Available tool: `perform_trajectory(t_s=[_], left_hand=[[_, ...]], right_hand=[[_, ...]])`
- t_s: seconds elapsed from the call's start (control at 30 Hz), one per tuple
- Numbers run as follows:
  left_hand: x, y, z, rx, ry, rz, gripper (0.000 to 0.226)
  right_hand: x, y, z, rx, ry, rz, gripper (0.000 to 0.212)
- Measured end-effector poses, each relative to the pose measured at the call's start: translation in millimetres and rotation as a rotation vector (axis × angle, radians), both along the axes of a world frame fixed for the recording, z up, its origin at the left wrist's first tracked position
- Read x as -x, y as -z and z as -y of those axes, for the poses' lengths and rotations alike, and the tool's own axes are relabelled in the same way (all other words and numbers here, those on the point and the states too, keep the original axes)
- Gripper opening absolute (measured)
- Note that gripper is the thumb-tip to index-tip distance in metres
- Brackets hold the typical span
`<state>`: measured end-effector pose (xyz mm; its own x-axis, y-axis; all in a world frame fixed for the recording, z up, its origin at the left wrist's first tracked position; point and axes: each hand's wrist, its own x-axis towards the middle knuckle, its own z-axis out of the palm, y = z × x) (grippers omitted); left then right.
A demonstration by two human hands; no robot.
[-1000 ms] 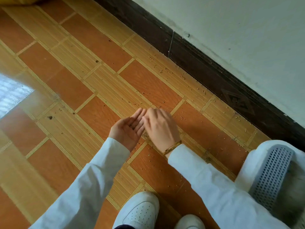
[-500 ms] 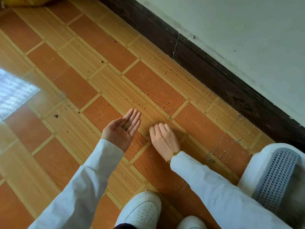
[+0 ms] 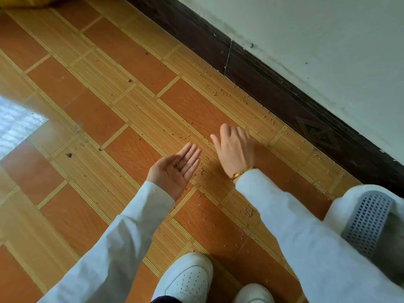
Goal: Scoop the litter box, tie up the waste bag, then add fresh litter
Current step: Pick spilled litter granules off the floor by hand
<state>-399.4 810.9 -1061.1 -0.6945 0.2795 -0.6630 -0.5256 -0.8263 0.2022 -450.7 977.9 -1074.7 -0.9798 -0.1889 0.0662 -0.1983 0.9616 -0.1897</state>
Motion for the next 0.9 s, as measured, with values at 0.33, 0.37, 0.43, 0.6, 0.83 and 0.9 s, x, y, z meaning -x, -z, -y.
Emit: perform_trajectory(t_s=[0.33,0.37,0.43,0.6,0.83,0.9], left_hand=[[5.1,1.7,9.7,0.005,-0.008,-0.011,0.043],[5.7,2.2,9.3,0.008,-0.008,-0.010,0.043],[7.4,4.2,7.8,0.019,-0.012,-0.004,0.043],[14.8,7.7,1.0,0.086,-0.004,0.022,0.044],[27.7,2.4,-6.9,0.076,0.012,0.012,0.043],[29.6,-0.8,-5.0,0.010,-0.008,0.005,0.043]], right_hand=[[21.3,27.0,9.2,-0.340,-0.163,0.011,0.034],[21.4,26.6,9.6,-0.331,-0.162,0.015,0.034],[21.5,25.5,8.8,-0.302,-0.138,0.042,0.025],[3.8,10.1,22.6,-0.021,-0.188,-0.179,0.008],[6.3,5.1,21.2,0.248,-0.235,-0.201,0.013],[34.0,2.6,4.0,0.215,-0.079,-0.154,0.020]])
